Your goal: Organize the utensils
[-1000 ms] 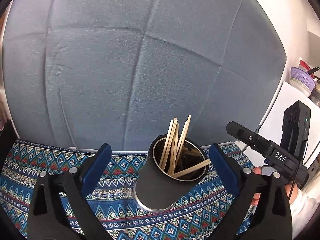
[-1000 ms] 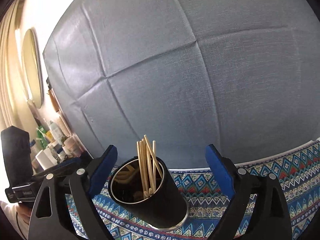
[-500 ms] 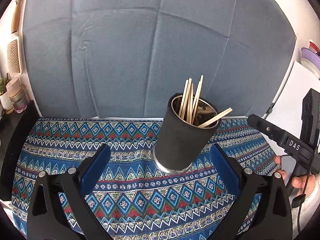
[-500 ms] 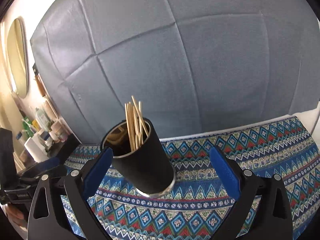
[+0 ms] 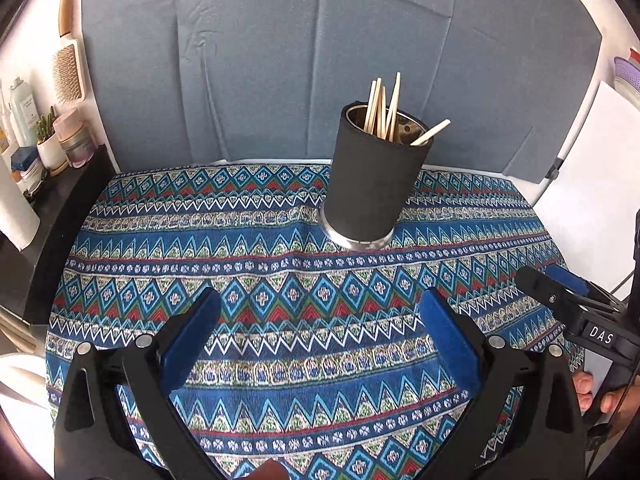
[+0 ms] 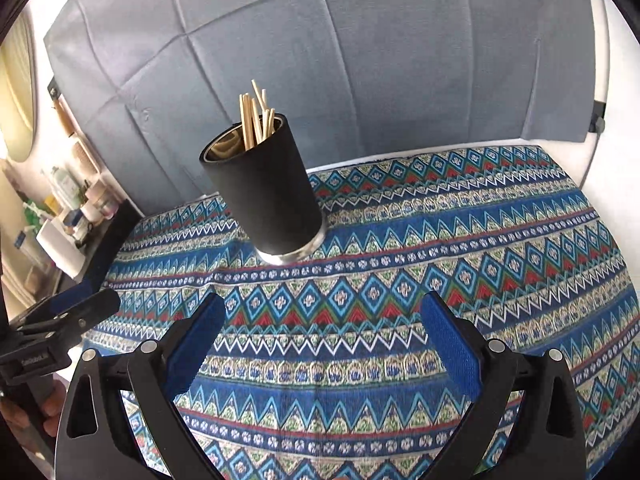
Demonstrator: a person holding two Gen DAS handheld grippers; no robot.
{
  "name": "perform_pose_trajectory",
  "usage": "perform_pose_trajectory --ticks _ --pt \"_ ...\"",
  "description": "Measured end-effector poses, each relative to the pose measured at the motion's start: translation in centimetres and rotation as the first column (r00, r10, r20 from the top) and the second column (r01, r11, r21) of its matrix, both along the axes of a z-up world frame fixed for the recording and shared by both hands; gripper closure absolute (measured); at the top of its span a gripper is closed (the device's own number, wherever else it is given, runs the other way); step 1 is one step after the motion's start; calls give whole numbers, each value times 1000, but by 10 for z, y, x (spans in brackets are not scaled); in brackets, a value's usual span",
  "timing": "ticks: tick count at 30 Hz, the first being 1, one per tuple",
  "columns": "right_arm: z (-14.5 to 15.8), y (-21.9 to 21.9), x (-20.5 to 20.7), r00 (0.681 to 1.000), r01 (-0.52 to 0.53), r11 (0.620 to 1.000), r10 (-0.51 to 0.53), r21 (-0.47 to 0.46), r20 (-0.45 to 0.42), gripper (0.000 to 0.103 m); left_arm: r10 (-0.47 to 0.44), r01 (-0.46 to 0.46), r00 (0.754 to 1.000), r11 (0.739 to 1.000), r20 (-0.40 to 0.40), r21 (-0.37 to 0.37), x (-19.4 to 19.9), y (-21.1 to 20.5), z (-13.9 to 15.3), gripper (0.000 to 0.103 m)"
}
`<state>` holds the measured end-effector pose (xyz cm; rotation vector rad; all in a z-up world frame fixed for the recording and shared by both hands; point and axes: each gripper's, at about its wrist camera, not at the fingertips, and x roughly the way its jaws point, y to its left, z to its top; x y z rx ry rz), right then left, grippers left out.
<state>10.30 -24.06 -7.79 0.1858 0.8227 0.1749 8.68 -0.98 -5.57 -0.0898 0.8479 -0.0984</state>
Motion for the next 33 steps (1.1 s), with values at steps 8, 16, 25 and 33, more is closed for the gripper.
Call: perform_pose_trajectory --ticks 8,16,25,33 --pt "19 11 -52 997 15 998 -19 -56 -70 9 75 -76 991 997 -113 3 -39 7 9 6" --pt "46 18 -84 998 41 990 -46 -137 -33 9 77 -75 997 996 -25 57 -77 4 40 6" --pt "52 23 -102 998 36 989 -42 -144 -37 9 98 -98 995 993 3 60 -94 3 46 6" --pt "52 24 -110 998 37 989 -43 -144 -39 9 99 -98 994 995 -41 21 -99 9 39 6"
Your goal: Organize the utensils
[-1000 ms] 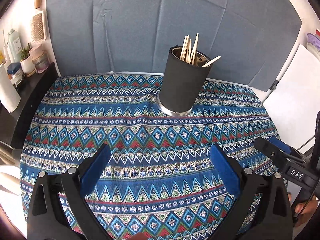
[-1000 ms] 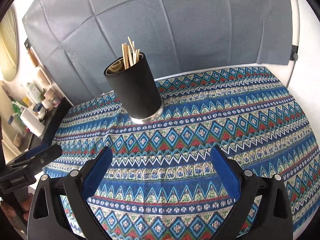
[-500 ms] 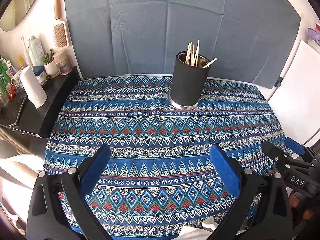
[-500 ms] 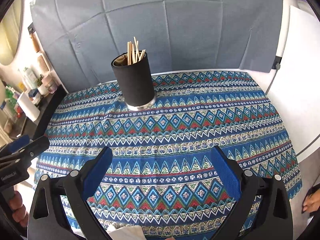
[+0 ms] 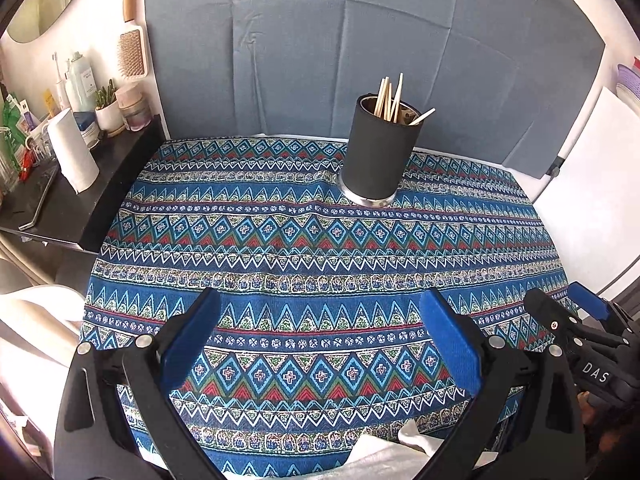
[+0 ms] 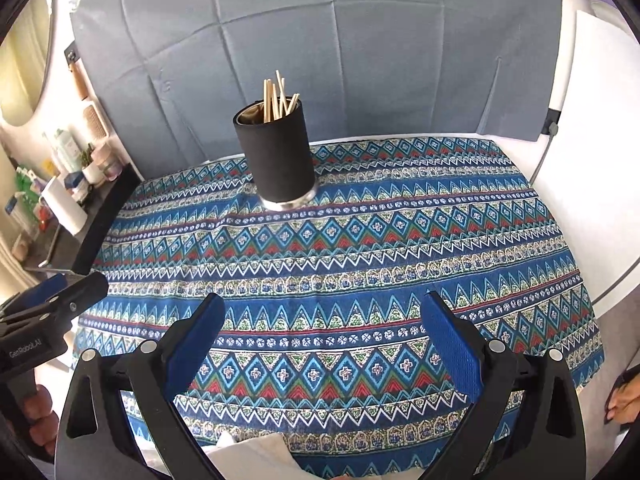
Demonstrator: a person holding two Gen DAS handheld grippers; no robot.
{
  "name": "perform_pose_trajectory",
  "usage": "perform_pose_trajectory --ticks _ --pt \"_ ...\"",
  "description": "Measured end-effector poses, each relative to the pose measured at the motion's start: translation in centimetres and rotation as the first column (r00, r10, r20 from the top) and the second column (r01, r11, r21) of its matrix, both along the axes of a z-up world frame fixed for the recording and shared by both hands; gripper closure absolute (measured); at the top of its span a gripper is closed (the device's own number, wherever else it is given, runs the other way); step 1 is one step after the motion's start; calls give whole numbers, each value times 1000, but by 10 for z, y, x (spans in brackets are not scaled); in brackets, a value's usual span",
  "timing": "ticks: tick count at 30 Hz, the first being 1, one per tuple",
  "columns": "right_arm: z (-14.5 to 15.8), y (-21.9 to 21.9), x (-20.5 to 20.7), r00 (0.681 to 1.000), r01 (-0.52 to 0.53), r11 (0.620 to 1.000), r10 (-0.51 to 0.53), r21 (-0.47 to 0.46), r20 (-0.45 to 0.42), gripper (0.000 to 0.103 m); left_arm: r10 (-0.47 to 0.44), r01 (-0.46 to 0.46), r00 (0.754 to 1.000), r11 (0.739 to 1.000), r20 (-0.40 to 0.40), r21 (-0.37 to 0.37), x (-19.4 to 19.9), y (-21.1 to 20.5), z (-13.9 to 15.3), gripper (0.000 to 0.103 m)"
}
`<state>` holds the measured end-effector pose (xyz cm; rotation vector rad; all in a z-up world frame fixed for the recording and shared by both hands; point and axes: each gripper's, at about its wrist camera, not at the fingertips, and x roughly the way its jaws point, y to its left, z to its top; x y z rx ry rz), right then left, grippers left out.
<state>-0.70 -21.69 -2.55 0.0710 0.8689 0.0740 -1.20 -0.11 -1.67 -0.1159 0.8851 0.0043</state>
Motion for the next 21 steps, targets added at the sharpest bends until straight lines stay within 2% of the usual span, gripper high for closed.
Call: perform_pose_trajectory --ticks 21 --pt "2 7 -11 1000 -6 1000 6 -14 12 9 11 -11 1000 1000 17 14 -13 4 3 6"
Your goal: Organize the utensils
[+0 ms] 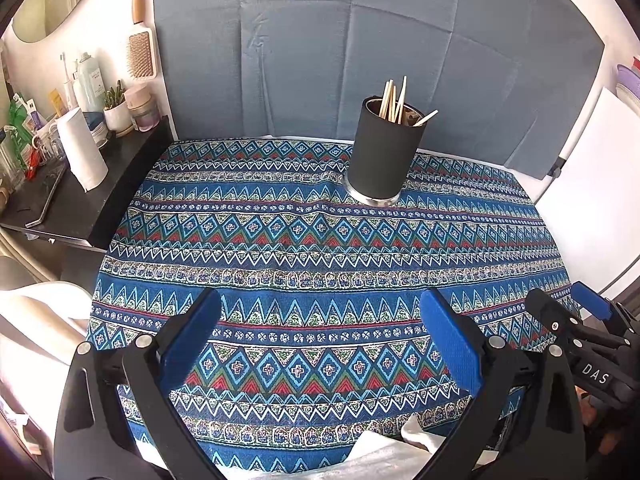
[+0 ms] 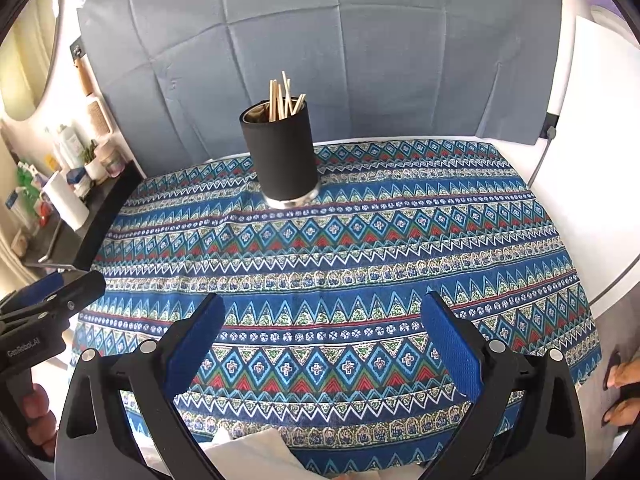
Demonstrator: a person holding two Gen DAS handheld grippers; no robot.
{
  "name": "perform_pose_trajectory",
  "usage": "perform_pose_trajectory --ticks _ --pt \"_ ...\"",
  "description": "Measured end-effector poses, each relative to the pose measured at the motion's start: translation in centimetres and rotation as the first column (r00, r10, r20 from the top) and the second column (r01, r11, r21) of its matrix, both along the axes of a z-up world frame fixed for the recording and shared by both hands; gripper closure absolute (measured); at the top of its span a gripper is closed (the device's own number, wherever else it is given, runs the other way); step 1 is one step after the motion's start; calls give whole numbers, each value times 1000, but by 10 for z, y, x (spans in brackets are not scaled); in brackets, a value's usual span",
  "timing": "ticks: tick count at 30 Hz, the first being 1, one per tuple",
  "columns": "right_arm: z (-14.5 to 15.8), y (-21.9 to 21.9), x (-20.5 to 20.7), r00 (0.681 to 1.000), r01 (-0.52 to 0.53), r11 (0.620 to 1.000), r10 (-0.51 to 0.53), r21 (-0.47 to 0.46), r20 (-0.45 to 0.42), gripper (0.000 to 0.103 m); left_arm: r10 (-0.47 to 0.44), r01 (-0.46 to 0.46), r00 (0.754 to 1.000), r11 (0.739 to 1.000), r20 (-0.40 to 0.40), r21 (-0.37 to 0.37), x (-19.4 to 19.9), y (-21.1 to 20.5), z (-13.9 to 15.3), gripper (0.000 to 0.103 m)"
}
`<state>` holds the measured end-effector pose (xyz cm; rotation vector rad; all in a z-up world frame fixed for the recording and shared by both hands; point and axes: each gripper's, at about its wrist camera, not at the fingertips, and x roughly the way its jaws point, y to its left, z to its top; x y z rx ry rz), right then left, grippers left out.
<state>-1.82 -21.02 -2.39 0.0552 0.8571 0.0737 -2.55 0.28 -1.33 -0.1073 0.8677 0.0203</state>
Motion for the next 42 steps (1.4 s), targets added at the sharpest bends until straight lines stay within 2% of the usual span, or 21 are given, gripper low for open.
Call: perform_pose_trajectory --ticks 18,28,42 --pt "2 -5 -2 1000 -2 1000 2 10 7 8 -8 8 1000 1000 -14 3 2 -6 -2 6" --pt "1 -10 -3 1000 11 1000 -11 20 6 8 -34 34 999 998 16 52 -1 -20 4 6" --pt "-1 -11 -2 1000 13 1000 -13 22 -1 8 -33 33 999 999 -1 27 -1 -18 0 6"
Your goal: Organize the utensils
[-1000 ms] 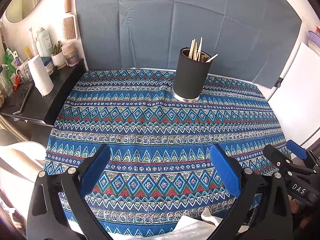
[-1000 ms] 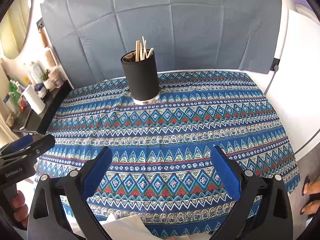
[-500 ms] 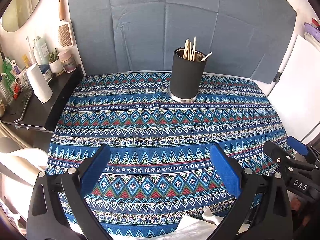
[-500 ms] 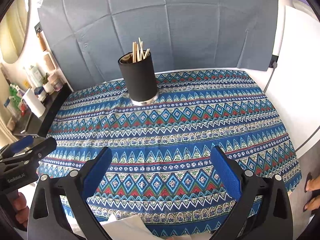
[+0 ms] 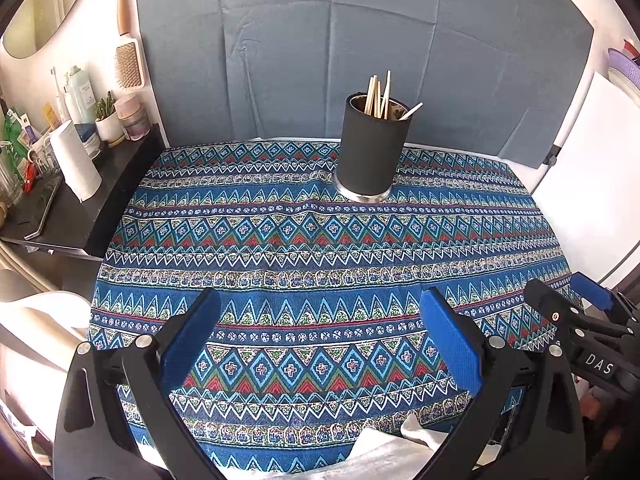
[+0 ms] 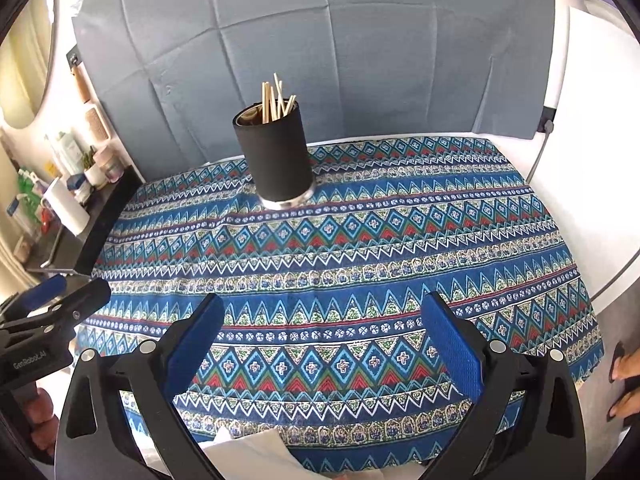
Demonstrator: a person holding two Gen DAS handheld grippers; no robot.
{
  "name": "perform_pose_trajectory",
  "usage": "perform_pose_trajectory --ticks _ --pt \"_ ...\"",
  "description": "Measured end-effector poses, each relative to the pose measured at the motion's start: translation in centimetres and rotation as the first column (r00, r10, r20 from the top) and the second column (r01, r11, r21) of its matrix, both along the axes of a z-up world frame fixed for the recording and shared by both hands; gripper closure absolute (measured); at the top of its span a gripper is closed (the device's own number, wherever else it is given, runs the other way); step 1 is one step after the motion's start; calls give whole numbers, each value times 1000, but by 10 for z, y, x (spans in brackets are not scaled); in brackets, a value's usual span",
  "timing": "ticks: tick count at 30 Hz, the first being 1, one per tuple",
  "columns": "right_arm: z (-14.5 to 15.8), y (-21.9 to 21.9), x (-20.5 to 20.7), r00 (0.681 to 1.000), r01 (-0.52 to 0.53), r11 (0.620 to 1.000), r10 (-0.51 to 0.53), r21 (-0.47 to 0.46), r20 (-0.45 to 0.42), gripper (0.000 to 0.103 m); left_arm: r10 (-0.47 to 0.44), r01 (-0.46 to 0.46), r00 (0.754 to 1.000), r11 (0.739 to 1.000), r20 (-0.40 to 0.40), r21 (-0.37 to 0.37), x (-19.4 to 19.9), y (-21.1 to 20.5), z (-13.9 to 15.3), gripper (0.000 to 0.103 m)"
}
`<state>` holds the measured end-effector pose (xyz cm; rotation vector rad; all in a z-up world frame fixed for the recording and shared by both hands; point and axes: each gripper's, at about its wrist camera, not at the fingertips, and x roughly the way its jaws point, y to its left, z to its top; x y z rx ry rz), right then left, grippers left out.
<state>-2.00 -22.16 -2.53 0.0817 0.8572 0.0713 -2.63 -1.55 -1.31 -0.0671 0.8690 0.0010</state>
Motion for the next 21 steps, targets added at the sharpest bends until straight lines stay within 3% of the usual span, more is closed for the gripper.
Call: perform_pose_trajectory --ticks 21 --pt "-3 0 7 1000 10 1000 -10 9 -13 8 19 -19 1000 1000 -2 -8 2 6 -1 6"
